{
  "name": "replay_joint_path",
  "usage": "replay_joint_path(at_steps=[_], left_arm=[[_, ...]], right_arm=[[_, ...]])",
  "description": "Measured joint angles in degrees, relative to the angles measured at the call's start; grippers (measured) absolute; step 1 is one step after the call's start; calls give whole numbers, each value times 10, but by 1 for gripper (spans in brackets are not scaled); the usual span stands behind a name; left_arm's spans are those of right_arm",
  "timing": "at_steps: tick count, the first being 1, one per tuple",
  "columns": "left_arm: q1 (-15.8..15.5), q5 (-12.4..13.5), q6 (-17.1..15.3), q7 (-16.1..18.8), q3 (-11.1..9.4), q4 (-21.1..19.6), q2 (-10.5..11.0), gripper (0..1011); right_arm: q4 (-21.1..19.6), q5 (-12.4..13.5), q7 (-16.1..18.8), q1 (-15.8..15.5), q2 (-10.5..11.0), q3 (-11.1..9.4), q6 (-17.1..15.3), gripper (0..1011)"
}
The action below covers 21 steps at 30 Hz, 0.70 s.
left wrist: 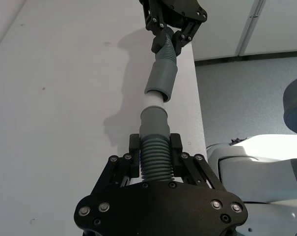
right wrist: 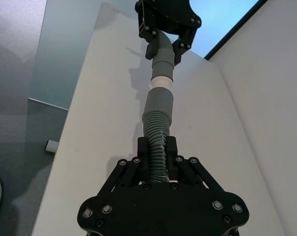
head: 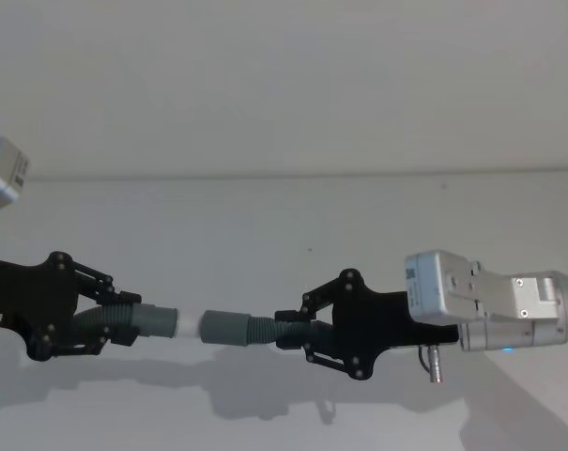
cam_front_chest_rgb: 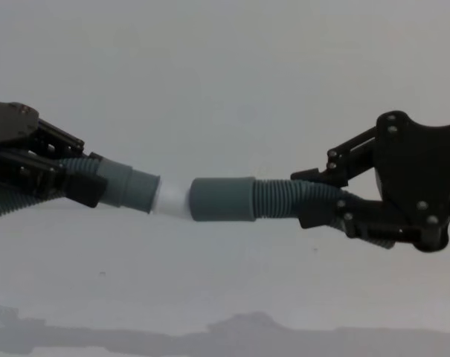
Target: Use both hands to pick up one end of the pipe from the table, align the ends, and insert them.
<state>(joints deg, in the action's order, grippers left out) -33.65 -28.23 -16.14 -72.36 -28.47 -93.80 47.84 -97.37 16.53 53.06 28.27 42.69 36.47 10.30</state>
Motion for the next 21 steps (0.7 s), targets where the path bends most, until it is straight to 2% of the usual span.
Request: replay_joint_path(at_steps=[21], left_arm=[[0, 0, 0, 0, 0, 0, 0, 325]], right_arm=[[20, 3, 5, 17, -7, 15, -2, 186]])
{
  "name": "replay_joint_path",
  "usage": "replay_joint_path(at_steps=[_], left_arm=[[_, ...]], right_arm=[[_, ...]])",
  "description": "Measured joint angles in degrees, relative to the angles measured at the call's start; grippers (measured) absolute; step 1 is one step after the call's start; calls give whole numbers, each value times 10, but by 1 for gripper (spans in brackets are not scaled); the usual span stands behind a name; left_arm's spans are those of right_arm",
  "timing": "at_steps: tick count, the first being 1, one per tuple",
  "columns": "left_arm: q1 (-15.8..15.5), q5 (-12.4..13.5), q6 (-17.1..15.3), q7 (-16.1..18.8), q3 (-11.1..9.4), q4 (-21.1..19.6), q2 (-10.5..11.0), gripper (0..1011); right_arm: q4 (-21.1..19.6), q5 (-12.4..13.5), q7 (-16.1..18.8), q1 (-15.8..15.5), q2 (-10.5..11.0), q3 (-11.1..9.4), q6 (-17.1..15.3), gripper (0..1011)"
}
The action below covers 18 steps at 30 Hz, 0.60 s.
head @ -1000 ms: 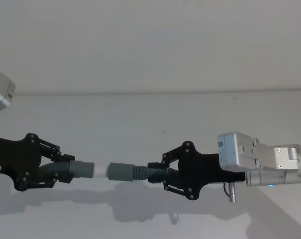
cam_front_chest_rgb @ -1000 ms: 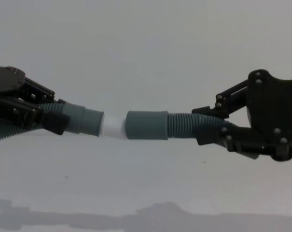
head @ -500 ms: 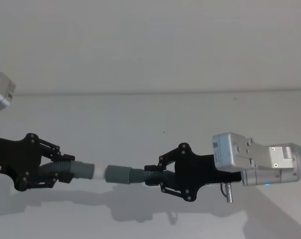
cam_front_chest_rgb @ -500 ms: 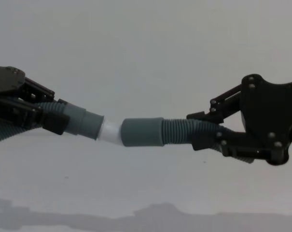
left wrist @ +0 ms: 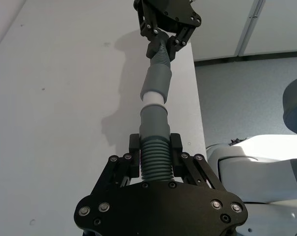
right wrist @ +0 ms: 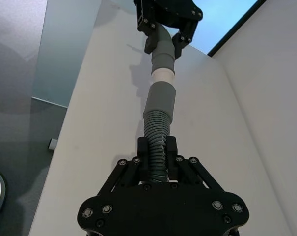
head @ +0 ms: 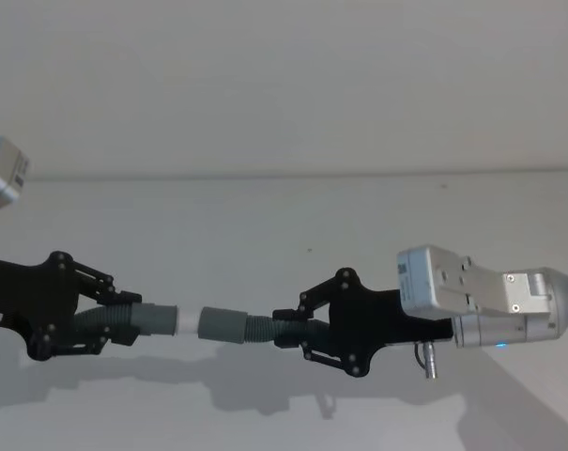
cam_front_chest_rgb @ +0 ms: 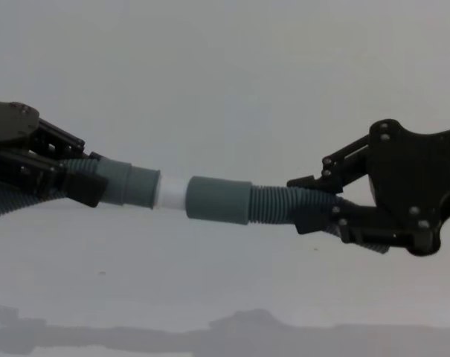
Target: Use both hands to pick up one end of the pipe from the table, align the ends, and insert them.
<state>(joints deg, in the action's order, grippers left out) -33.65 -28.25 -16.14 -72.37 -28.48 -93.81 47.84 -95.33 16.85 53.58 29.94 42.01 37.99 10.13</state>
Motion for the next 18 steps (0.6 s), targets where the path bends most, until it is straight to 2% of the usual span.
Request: replay_joint_path(at_steps=[18], left_arm=[[0, 0, 0, 0, 0, 0, 0, 325]], right_arm=[[13, 4, -8, 5, 4, 6, 5, 186]])
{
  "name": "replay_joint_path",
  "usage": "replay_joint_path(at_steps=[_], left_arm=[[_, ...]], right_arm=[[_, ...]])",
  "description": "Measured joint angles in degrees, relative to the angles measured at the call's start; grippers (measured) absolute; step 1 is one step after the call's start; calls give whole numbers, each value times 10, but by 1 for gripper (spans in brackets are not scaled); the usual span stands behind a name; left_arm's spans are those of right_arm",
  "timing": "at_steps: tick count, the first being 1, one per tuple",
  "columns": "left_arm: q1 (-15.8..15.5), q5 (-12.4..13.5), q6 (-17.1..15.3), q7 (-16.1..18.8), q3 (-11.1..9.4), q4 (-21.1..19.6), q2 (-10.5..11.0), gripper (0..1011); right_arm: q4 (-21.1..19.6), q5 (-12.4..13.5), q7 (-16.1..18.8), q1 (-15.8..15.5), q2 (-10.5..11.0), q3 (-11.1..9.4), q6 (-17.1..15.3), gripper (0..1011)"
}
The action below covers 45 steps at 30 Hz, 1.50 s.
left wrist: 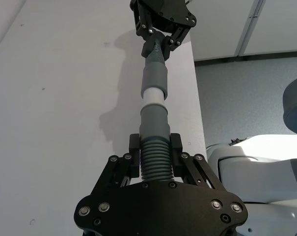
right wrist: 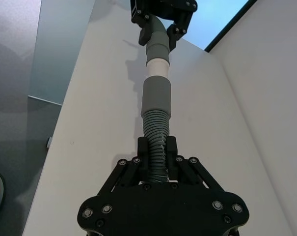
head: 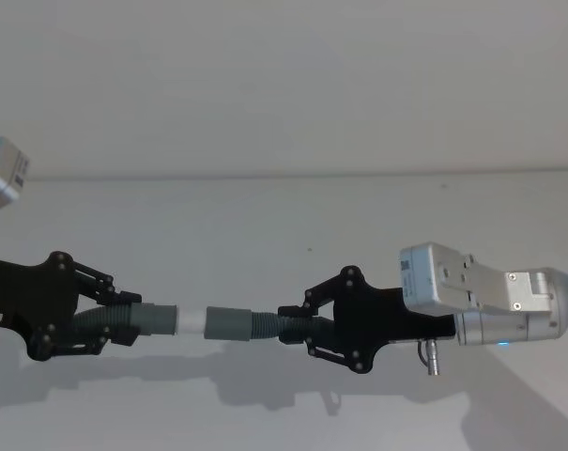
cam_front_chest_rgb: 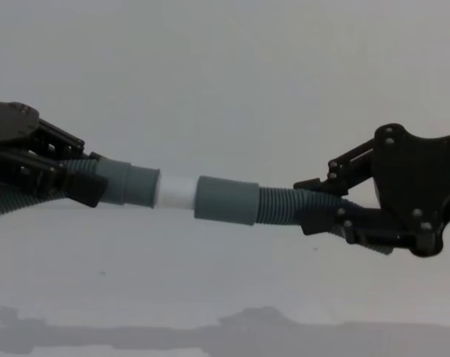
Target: Use both hands to pick up one end of the pipe from the table, align the ends, and insert them.
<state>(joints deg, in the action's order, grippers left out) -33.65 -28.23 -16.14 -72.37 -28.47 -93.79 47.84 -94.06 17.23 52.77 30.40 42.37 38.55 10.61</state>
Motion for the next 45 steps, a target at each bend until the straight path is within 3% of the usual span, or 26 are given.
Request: replay_joint_path(at_steps=[45], left_arm=[[0, 0, 0, 0, 0, 0, 0, 325]], right_arm=[[-28, 3, -29, -4, -17, 6, -14, 186]])
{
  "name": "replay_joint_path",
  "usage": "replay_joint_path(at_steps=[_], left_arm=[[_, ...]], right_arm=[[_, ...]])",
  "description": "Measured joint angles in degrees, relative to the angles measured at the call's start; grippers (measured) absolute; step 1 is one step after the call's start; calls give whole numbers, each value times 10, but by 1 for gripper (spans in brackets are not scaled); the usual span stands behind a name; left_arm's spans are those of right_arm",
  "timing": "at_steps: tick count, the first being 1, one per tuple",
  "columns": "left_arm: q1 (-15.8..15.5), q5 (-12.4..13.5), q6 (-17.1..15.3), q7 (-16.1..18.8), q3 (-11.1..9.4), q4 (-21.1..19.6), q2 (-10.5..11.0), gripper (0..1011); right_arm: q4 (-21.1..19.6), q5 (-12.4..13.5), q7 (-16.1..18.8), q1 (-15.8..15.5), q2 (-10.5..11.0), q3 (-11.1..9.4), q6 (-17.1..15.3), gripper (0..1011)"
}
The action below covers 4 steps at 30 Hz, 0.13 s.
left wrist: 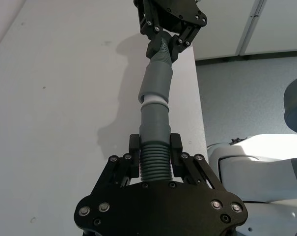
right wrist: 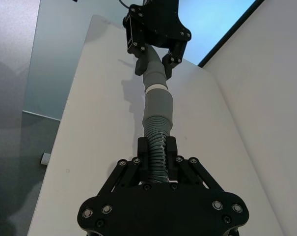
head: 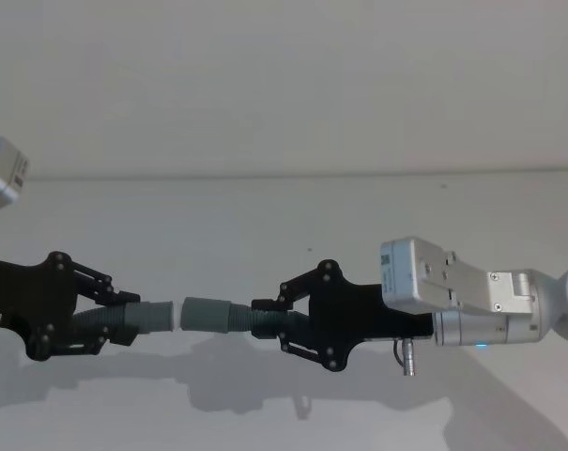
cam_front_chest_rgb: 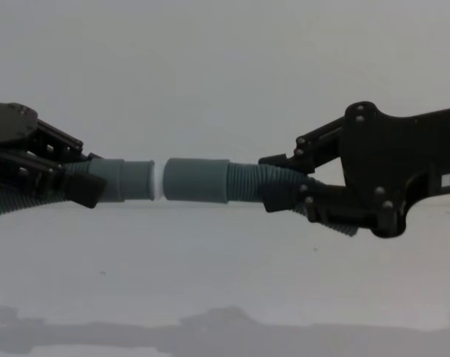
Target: Use both hands to pick up one end of the pipe from the table, align the ends, and insert them.
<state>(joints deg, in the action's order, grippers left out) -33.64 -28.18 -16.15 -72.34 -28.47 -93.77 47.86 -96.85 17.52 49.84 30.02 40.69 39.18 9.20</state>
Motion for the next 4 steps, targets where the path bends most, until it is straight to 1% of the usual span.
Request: replay_joint_path(at_steps=[4], left_arm=[[0, 0, 0, 0, 0, 0, 0, 325]], right_arm=[[-1, 0, -1, 0, 0, 0, -1, 186]])
